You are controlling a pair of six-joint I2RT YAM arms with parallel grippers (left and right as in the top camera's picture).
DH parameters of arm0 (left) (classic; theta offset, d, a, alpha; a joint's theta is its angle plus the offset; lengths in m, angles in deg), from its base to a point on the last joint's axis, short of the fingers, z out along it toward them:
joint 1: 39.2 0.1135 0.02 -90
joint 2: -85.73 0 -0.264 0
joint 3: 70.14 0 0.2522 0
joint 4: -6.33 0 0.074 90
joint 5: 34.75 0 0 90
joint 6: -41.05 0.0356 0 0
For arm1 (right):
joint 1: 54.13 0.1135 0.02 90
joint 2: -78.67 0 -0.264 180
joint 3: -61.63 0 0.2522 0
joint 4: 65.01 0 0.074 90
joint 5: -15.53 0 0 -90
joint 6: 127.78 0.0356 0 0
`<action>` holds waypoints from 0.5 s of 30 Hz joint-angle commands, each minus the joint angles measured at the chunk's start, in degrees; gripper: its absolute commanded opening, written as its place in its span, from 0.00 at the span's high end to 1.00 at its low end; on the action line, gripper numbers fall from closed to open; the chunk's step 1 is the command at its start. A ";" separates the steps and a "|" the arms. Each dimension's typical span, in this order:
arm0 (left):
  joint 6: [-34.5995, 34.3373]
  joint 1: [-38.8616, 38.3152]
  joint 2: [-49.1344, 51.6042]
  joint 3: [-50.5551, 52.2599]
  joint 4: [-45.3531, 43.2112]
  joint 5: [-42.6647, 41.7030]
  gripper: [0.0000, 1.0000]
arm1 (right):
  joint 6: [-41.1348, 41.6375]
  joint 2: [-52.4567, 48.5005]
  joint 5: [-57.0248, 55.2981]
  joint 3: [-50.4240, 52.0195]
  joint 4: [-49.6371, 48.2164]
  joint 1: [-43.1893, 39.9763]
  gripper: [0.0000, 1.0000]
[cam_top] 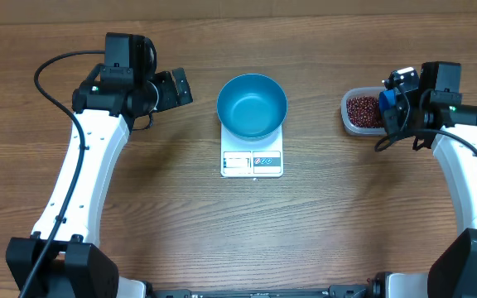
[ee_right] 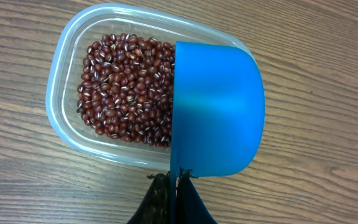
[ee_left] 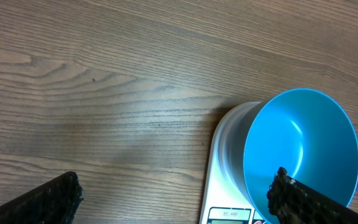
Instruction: Scoop item into bowl and weigh 150g on scale
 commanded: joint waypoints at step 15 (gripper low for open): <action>0.42 -2.10 -0.68 -0.07 2.60 -12.35 0.78 | 0.46 -0.07 -0.13 -1.60 -0.44 0.15 0.97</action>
